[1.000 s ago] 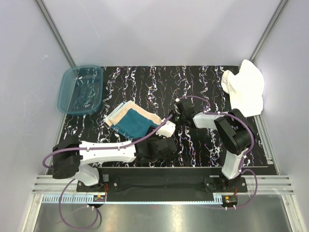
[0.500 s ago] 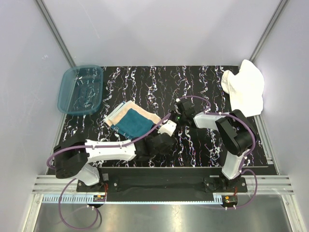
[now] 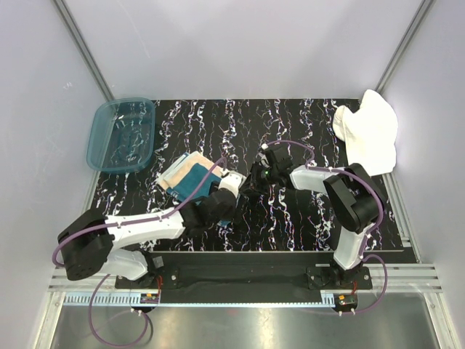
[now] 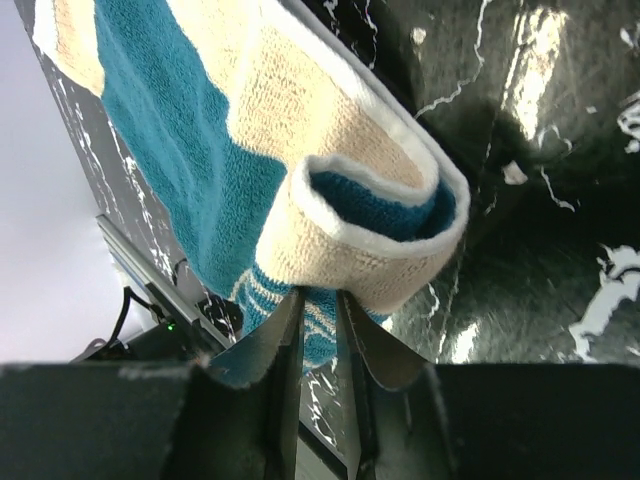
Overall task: Roll the towels
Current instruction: Roll the towel
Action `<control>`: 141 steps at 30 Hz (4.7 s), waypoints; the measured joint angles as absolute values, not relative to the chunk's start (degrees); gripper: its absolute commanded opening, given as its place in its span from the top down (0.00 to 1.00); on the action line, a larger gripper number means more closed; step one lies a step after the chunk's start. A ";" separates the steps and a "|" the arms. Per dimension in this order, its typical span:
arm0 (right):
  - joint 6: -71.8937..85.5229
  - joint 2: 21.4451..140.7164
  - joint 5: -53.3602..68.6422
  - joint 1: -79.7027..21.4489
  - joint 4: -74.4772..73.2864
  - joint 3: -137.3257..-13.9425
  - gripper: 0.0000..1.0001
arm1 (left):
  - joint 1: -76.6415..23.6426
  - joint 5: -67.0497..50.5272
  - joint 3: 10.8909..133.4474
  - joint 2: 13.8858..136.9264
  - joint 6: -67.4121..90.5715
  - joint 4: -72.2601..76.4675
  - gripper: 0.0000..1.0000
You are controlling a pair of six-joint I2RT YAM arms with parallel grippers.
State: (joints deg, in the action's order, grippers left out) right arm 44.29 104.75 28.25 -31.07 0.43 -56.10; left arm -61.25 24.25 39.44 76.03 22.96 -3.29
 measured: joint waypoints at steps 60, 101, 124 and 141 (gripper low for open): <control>50.72 89.23 26.55 -31.07 25.52 -27.55 0.26 | -37.10 -30.44 16.75 94.74 73.69 49.08 1.00; 47.79 85.65 14.31 -34.13 -12.25 -44.84 0.80 | -60.99 13.47 47.70 70.24 38.24 -13.19 0.21; 46.24 86.54 8.45 -35.20 -35.11 -53.04 0.79 | -82.78 32.82 55.24 90.72 21.15 -8.40 0.21; 46.06 85.78 8.49 -35.27 -38.54 -54.06 0.78 | -83.24 34.33 52.10 95.90 27.20 -5.26 0.28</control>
State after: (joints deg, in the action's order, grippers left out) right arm 46.06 85.78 8.49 -35.27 -38.54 -54.06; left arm -83.24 34.33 52.10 95.90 27.20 -5.26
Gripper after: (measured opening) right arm 0.221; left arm 0.743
